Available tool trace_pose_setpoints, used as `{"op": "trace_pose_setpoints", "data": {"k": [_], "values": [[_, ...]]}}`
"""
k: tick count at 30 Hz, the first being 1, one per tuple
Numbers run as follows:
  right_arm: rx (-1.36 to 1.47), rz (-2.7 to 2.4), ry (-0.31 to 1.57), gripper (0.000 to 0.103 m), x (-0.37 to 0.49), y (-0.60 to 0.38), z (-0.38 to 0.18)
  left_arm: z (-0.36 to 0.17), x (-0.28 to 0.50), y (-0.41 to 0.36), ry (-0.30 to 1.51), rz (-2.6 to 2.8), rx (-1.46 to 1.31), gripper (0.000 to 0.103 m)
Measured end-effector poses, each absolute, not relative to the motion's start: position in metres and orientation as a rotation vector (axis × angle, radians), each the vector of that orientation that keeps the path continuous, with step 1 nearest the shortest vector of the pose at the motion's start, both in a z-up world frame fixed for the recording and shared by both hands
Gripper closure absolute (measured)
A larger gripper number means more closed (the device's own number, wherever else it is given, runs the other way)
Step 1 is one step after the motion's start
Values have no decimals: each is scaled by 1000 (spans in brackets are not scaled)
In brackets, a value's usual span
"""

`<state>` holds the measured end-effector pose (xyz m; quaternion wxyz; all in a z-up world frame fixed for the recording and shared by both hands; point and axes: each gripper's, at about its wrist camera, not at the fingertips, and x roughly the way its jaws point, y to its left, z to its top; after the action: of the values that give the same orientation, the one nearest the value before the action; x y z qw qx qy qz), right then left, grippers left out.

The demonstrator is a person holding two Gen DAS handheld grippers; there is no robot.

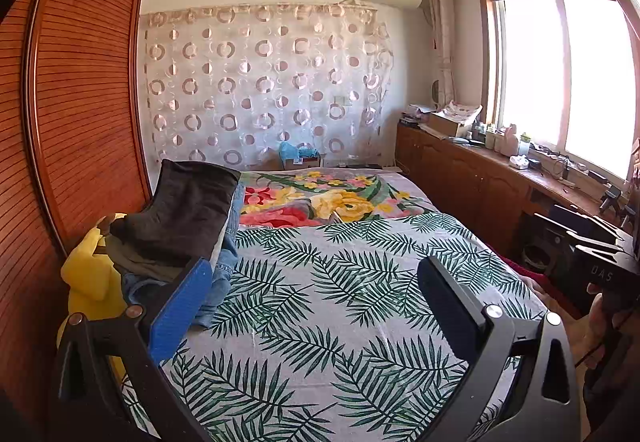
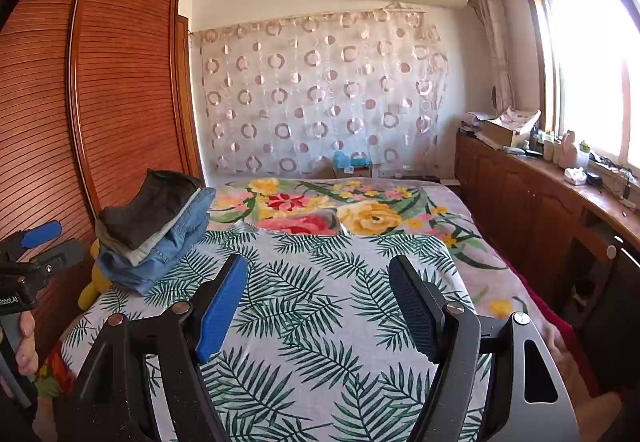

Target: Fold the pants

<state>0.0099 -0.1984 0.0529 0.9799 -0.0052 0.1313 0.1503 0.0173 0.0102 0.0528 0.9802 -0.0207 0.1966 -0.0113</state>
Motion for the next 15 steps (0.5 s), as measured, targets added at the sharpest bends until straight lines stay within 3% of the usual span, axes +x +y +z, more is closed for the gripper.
{"op": "trace_pose_setpoints", "data": {"k": [15], "values": [[-14,303,260,28,10,-201,53,53,17,12,396,-23,-40,0]]}}
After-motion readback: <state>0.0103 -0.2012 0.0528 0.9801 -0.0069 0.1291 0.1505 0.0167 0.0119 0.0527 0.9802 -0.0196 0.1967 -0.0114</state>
